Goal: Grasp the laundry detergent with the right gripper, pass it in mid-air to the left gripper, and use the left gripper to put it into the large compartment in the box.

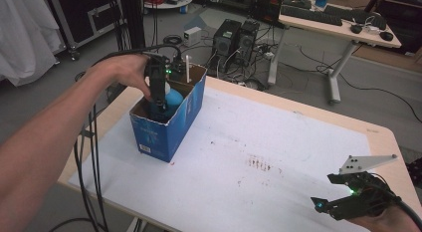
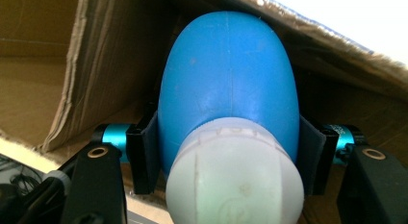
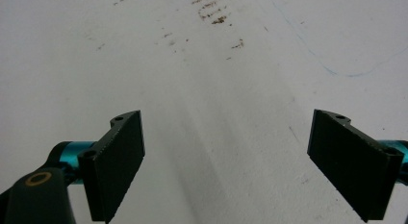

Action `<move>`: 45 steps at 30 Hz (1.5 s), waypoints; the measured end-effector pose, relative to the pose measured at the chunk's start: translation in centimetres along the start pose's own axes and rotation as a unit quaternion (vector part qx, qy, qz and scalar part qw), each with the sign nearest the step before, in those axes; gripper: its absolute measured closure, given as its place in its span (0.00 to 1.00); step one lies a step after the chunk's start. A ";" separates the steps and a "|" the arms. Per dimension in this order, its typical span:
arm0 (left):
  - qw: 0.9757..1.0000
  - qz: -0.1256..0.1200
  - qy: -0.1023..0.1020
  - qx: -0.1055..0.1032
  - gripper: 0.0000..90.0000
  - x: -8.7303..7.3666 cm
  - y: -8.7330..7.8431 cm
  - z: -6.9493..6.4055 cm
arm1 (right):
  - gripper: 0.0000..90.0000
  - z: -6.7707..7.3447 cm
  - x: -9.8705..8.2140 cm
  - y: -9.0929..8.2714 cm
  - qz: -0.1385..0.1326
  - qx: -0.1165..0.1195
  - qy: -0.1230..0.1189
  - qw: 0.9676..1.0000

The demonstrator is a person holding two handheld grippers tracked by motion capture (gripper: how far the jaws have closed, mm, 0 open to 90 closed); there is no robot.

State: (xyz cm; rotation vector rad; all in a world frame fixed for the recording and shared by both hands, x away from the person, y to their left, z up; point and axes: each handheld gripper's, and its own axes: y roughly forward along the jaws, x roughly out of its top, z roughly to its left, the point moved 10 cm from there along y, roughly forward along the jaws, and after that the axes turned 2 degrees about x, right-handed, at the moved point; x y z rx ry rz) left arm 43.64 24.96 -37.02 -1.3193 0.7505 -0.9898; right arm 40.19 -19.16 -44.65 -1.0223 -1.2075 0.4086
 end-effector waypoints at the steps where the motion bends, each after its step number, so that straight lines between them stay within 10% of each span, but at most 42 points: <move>1: 1.000 -0.001 0.001 0.002 0.42 0.0 0.2 0.0 | 0.14 -0.1 0.0 0.0 0.000 -0.001 -0.001 1.000; 45: 1.000 -0.022 0.004 -0.009 0.38 0.1 1.0 0.5 | 0.14 0.4 0.0 0.7 0.007 0.004 0.001 1.000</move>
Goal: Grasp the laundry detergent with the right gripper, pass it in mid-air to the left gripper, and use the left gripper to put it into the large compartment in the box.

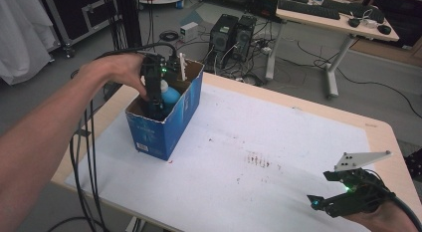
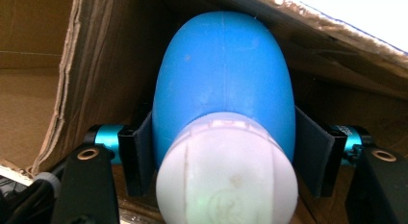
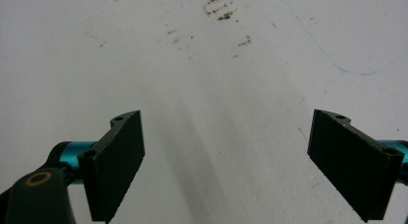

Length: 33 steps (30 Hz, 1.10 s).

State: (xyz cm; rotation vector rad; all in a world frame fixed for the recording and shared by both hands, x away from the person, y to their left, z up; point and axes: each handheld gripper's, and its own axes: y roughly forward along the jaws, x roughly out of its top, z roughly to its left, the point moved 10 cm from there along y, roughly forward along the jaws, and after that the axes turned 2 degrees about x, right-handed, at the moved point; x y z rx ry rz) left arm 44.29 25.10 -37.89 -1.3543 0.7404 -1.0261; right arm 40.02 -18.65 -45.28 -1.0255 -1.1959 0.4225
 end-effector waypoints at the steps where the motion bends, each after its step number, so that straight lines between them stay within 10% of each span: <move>1: 1.000 0.002 0.000 0.002 0.37 0.0 0.0 0.1 | 0.14 0.0 0.0 0.0 0.000 0.000 -0.001 1.000; 33: 0.998 -0.011 -0.012 0.056 0.22 0.3 -3.7 1.0 | 0.14 0.3 -0.3 -0.1 0.000 0.001 0.000 1.000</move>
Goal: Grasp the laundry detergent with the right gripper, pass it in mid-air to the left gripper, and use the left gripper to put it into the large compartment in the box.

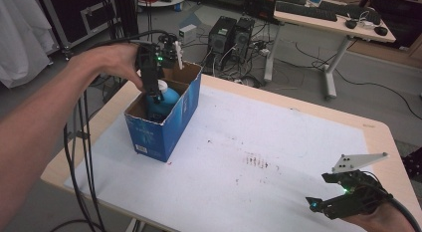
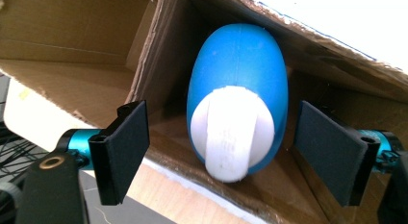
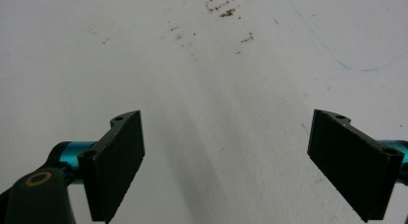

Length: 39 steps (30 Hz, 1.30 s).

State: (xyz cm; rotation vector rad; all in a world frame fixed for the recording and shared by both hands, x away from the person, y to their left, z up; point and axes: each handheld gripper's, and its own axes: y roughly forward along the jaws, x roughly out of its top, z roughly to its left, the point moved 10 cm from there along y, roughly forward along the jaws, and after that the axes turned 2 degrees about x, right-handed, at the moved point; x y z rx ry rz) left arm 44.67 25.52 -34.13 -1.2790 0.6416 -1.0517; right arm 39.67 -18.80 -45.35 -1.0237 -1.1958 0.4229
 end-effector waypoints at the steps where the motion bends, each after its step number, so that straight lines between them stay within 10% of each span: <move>1: 1.000 -0.002 0.001 0.001 0.22 0.0 -0.2 0.0 | 0.14 0.0 0.0 0.0 0.000 0.000 0.000 1.000; 23: 0.997 -0.047 0.059 0.022 0.19 5.3 -5.2 -2.3 | 0.14 0.2 0.0 -0.2 -0.001 -0.002 0.000 1.000; 39: 0.983 -0.037 0.179 -0.016 0.14 13.6 -1.4 -10.3 | 0.14 0.3 0.0 -0.4 0.004 -0.009 0.001 1.000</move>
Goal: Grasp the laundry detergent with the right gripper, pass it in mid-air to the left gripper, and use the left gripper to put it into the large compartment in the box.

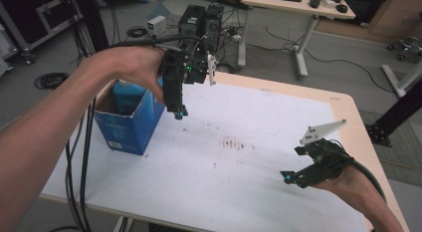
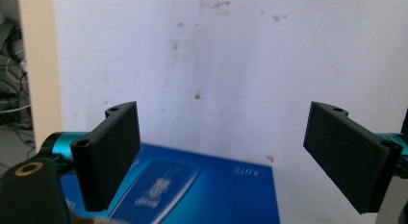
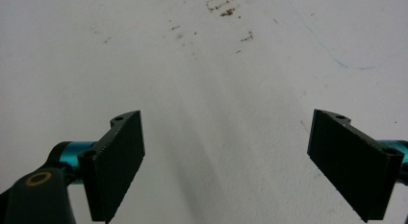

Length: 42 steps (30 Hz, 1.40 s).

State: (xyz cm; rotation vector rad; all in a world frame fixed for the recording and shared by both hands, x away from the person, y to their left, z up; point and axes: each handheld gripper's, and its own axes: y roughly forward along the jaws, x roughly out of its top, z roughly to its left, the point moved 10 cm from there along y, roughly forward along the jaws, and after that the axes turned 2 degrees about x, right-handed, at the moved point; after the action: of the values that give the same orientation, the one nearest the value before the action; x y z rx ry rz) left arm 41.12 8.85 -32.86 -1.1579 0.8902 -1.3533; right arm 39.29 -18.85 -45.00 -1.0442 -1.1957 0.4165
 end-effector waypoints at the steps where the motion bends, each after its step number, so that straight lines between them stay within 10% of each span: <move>1: 1.000 -0.002 0.000 -0.003 0.14 0.5 0.5 -0.2 | 0.14 0.0 0.0 0.0 0.001 0.000 0.001 1.000; 20: 0.999 0.000 0.002 -0.038 0.14 3.9 7.7 -3.6 | 0.14 0.4 0.6 -0.1 -0.001 -0.008 -0.007 1.000; 42: 0.999 0.011 0.002 -0.048 0.14 3.8 9.4 -4.1 | 0.14 0.4 0.6 0.0 -0.002 -0.006 -0.006 1.000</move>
State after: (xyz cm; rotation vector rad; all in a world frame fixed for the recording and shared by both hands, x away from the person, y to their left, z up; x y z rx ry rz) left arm 39.84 3.49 -42.29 -1.2154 0.9776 -1.3071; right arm 39.18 -18.23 -44.62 -1.0508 -1.2133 0.4127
